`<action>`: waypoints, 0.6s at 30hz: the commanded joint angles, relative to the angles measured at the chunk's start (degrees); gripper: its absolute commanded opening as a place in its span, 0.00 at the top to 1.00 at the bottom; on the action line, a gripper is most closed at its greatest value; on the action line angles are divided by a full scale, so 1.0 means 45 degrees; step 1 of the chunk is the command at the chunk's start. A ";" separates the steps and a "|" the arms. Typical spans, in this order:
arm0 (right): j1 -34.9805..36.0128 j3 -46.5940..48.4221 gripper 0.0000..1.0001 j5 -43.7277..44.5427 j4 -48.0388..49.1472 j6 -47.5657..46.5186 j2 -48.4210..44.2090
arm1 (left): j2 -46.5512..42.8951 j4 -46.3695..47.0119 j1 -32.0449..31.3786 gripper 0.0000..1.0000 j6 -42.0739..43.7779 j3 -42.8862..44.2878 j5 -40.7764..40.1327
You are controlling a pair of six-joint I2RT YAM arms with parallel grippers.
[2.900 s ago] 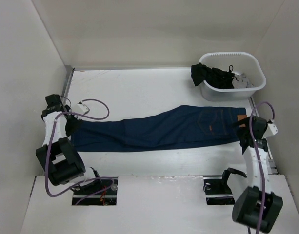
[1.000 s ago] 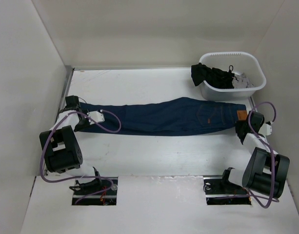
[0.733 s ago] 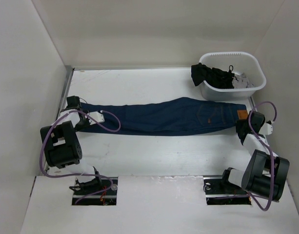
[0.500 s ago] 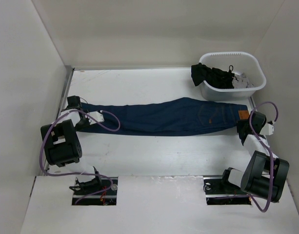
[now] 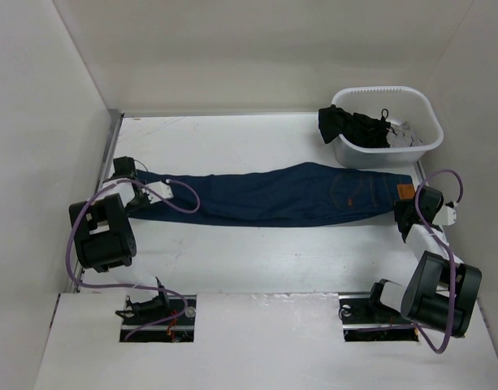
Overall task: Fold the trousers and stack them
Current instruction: Fold the trousers
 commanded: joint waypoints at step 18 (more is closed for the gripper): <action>-0.0114 -0.0102 1.00 0.0299 0.0087 -0.0558 0.0264 | -0.3493 -0.1163 0.2228 0.94 0.2913 -0.1748 0.0544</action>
